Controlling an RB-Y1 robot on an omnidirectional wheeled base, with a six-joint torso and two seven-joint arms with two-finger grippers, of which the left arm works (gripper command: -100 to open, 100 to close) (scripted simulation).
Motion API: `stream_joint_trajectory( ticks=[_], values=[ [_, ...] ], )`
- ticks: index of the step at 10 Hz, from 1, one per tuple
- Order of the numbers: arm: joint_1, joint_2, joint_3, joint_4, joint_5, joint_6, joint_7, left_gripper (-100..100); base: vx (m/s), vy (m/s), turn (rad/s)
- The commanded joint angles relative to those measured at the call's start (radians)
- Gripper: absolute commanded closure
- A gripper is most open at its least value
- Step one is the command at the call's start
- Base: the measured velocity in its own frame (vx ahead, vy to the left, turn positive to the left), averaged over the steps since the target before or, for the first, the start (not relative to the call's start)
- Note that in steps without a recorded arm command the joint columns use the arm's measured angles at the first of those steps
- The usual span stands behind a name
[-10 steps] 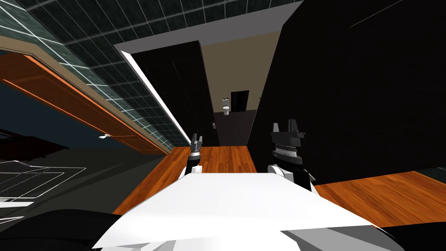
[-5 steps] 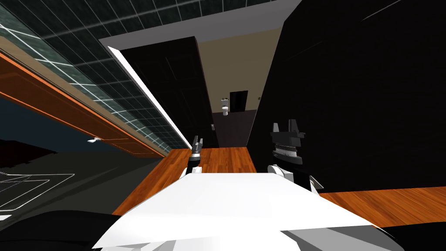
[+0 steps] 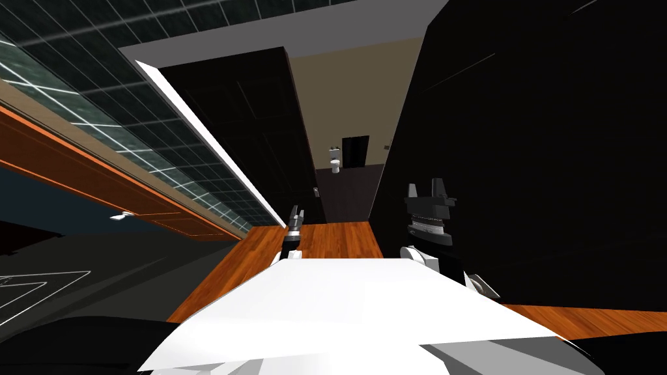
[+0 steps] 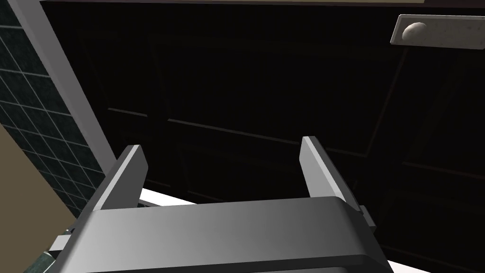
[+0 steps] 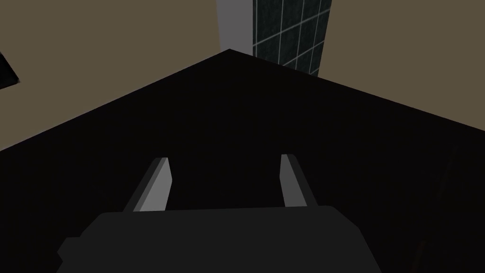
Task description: Pull the door open
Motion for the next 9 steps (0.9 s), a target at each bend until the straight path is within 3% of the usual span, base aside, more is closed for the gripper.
stream_joint_trajectory(
  ticks=[1,9],
  values=[
    [-0.012,0.003,0.004,0.049,0.001,-0.011,0.001,-100,0.099,0.012,-0.036],
    [-0.062,0.020,0.023,0.239,0.010,-0.033,0.009,-100,0.100,0.010,-0.038]
  ],
)
